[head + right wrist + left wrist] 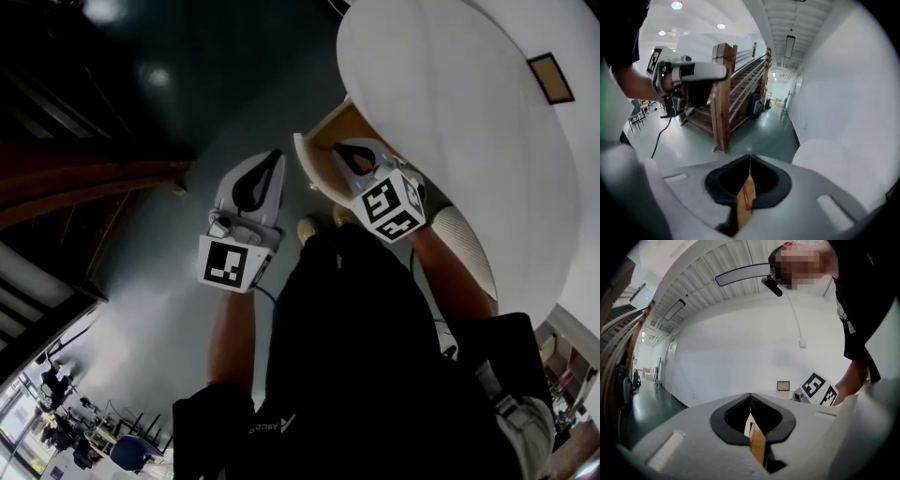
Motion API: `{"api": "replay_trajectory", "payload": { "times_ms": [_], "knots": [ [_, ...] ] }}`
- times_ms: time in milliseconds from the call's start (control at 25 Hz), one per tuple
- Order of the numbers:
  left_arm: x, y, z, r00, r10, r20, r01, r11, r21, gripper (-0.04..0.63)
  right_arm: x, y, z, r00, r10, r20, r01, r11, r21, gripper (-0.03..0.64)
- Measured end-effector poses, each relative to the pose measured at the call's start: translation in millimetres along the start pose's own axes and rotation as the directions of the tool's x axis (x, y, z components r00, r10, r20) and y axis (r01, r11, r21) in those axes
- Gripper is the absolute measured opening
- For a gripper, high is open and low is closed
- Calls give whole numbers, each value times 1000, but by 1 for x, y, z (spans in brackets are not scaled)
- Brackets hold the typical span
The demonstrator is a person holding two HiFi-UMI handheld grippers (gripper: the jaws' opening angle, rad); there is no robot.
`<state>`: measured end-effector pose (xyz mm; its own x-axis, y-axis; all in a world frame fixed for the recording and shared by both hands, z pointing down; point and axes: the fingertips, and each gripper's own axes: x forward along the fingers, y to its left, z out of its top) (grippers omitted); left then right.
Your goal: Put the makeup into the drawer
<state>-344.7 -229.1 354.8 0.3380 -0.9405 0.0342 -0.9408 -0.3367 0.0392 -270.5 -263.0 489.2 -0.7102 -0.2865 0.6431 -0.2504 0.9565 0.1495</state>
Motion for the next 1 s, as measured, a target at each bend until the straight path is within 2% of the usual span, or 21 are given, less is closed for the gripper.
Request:
{"api": "replay_trajectory", "payload": {
  "times_ms": [200, 400, 480, 600, 720, 1000],
  "knots": [
    [4, -21, 23, 999, -29, 31, 29, 1000, 11, 11, -48, -1, 50, 982, -16, 190, 13, 1000, 16, 5],
    [2, -41, 46, 997, -52, 51, 51, 999, 21, 11, -92, 5, 87, 940, -20, 340, 10, 999, 32, 5],
    [-1, -48, 55, 996, -61, 63, 59, 998, 27, 11, -109, 7, 102, 909, -20, 416, 7, 999, 33, 5],
    [-8, -57, 67, 994, -71, 83, 68, 997, 32, 11, -136, 15, 124, 845, -13, 535, -21, 998, 57, 3],
    [-16, -66, 77, 992, -81, 101, 78, 996, 36, 11, -159, 24, 139, 790, -11, 613, -62, 993, 98, 3],
    [-26, -82, 90, 987, -104, 121, 98, 994, 53, 11, -195, 40, 148, 719, 4, 695, -108, 988, 106, 3]
  ]
}}
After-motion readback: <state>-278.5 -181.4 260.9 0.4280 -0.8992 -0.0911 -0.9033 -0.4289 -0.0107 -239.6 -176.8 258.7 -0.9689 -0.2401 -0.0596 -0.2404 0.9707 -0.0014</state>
